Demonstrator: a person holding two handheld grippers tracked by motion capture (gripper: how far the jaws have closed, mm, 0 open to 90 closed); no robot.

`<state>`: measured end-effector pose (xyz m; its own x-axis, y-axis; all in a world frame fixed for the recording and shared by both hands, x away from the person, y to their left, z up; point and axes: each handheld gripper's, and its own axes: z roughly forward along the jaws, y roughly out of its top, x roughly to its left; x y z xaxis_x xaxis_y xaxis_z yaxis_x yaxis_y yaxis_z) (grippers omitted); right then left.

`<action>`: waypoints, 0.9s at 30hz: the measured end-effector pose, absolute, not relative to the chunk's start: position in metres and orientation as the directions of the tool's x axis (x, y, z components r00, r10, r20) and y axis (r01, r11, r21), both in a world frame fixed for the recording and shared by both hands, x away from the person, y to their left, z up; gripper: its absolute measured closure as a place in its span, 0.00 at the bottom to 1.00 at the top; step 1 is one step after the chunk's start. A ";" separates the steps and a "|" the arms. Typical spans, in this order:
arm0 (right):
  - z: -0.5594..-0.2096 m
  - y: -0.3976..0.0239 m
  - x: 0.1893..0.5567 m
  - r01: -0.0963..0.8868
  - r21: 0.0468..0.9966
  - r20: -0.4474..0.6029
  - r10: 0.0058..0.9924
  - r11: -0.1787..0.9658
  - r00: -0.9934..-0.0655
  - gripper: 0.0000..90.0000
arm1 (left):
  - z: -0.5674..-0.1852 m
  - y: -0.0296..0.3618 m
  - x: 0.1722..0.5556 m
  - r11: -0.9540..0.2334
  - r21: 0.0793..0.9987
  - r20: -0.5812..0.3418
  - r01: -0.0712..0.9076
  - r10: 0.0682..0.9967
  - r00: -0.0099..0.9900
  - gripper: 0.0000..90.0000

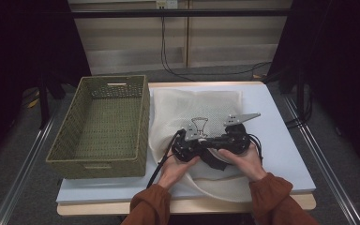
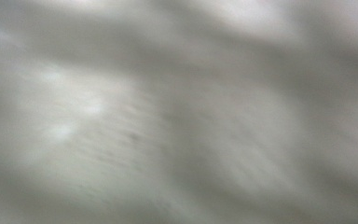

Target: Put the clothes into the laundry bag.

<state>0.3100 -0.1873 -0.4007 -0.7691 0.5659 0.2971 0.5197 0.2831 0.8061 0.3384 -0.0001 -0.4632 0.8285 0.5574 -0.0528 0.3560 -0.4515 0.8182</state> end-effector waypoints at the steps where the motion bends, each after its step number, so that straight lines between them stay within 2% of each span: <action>1: -0.401 -0.187 0.310 0.521 0.806 0.299 0.566 0.282 -0.769 0.98 | -0.463 0.000 0.341 -0.434 0.822 -0.066 0.368 0.569 0.820 0.89; 8: -0.402 -0.190 0.312 0.524 0.808 0.304 0.572 0.269 -0.762 0.98 | -0.460 -0.002 0.353 -0.420 0.834 -0.039 0.357 0.600 0.799 0.89; 19: -0.410 -0.189 0.313 0.533 0.796 0.311 0.561 0.286 -0.767 0.98 | -0.470 -0.001 0.356 -0.465 0.805 -0.040 0.368 0.577 0.816 0.84; 23: -0.415 -0.190 0.315 0.543 0.789 0.314 0.570 0.288 -0.759 0.98 | -0.470 0.004 0.352 -0.475 0.796 -0.048 0.376 0.569 0.821 0.77; 27: -0.417 -0.192 0.314 0.551 0.785 0.321 0.574 0.285 -0.754 0.98 | -0.464 0.008 0.344 -0.497 0.776 -0.053 0.388 0.562 0.825 0.62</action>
<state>0.3145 -0.1920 -0.4175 -0.7539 0.5735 0.3205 0.5505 0.2852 0.7846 0.3438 0.0076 -0.4643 0.8253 0.5621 -0.0534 0.3884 -0.4966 0.7762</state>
